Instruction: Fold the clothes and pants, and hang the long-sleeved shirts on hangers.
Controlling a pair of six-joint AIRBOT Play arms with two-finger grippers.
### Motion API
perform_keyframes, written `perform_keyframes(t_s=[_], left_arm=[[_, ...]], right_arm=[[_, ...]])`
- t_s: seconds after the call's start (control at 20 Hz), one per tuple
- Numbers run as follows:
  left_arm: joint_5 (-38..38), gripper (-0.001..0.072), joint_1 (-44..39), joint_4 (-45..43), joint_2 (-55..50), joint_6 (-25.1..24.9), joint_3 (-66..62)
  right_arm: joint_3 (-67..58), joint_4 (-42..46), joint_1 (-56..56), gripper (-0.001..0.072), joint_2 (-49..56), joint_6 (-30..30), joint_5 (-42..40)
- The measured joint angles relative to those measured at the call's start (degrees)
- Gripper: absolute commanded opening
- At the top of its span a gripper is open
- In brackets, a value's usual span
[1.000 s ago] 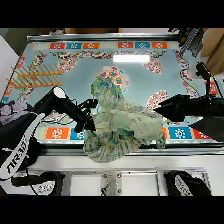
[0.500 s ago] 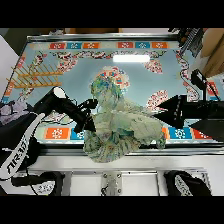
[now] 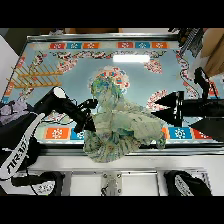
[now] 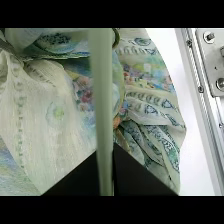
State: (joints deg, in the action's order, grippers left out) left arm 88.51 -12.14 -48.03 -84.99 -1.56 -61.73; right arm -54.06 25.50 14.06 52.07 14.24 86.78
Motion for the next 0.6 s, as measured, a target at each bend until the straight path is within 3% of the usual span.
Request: perform_keyframes(t_s=[0.6], left_arm=[[0.0, 0.001, 0.0, 0.0, 0.0, 0.5, 0.0]], right_arm=[[12.5, -3.3, 8.3, 0.0508, 0.6, -12.8, 3.8]])
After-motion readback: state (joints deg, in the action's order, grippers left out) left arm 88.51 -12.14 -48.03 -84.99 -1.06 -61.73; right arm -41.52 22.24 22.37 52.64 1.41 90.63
